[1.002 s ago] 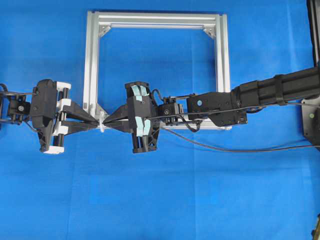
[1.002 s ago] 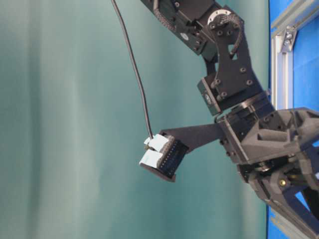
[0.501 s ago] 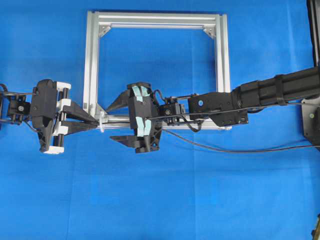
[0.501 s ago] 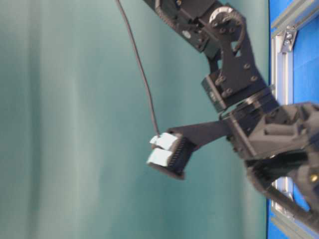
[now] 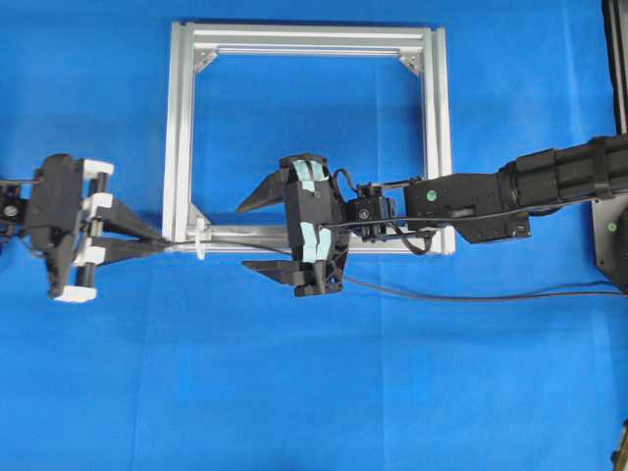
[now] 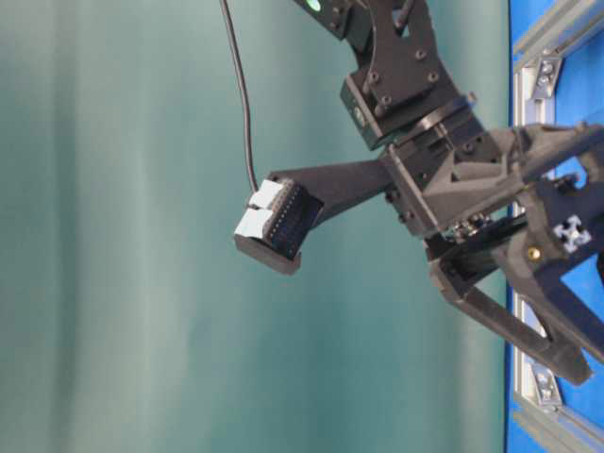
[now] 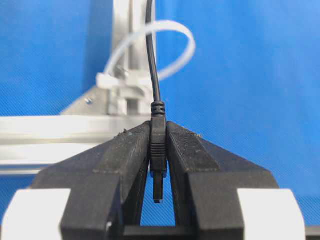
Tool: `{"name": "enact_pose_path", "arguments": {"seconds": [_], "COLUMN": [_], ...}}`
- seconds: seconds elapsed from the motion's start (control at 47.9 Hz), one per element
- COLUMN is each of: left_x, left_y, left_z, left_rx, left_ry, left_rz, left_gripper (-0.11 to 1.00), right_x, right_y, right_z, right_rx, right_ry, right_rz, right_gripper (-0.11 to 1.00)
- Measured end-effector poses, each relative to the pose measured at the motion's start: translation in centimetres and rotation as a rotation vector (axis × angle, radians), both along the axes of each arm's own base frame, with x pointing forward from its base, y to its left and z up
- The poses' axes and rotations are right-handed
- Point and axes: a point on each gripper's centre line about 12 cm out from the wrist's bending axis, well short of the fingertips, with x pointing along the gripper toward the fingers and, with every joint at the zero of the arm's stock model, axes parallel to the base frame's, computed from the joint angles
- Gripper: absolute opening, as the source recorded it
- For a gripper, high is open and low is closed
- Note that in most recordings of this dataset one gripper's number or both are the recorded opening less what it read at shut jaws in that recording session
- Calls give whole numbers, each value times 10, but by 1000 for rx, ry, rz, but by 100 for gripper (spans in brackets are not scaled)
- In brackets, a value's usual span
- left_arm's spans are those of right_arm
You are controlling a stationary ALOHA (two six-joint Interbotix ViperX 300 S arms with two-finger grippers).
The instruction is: Insert the wire through the string loop located on the left side.
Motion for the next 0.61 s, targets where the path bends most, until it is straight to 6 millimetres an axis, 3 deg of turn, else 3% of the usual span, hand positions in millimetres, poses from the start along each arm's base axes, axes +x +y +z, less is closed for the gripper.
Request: {"name": "enact_pose_path", "arguments": {"seconds": [0.606], "left_x": [-45], "left_y": [-3], "left_z": [29], "left_rx": [-28], "left_ry": [-37], "left_rz": [-57], "left_gripper": [8], "right_x": [-1], "right_y": [-1], "right_z": [0], "right_rx": [29], "right_ry": [4], "right_rz": [-28], "right_gripper": [90]}}
